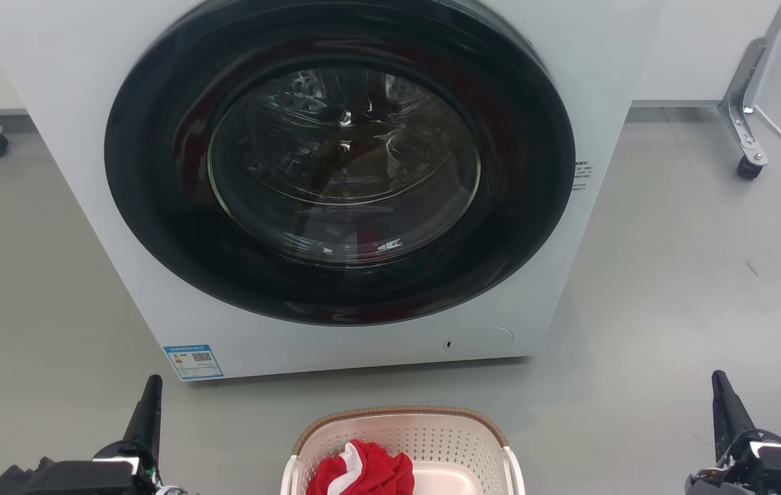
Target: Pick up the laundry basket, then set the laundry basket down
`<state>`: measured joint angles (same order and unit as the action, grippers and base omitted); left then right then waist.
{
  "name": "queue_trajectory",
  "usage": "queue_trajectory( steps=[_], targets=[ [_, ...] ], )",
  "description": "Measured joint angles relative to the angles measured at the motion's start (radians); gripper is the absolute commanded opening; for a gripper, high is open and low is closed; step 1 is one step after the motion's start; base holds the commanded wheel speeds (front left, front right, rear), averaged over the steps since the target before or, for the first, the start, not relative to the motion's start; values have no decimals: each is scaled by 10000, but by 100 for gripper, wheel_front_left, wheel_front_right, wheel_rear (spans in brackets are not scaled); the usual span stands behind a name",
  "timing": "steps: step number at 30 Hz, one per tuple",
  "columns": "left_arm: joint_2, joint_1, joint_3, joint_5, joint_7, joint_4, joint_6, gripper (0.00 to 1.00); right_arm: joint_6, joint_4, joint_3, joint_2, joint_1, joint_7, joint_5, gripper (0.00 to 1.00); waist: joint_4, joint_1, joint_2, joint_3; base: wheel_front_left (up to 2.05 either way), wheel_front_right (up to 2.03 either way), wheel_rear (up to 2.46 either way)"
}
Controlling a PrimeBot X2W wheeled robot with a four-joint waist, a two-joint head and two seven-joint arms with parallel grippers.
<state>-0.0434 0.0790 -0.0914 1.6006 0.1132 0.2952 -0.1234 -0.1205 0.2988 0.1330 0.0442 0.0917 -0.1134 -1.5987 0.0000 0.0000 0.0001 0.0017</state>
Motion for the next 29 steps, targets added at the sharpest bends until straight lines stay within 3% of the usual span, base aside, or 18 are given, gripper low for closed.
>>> queue_trajectory(
  steps=[29],
  targets=[
    [0, 0, 0, 2, 0, 4, 0, 0, 0, -2, 0, 0, 0, 0, 0, 0, 0, 0, 0, 0, 0, 0, 0]
  ],
)
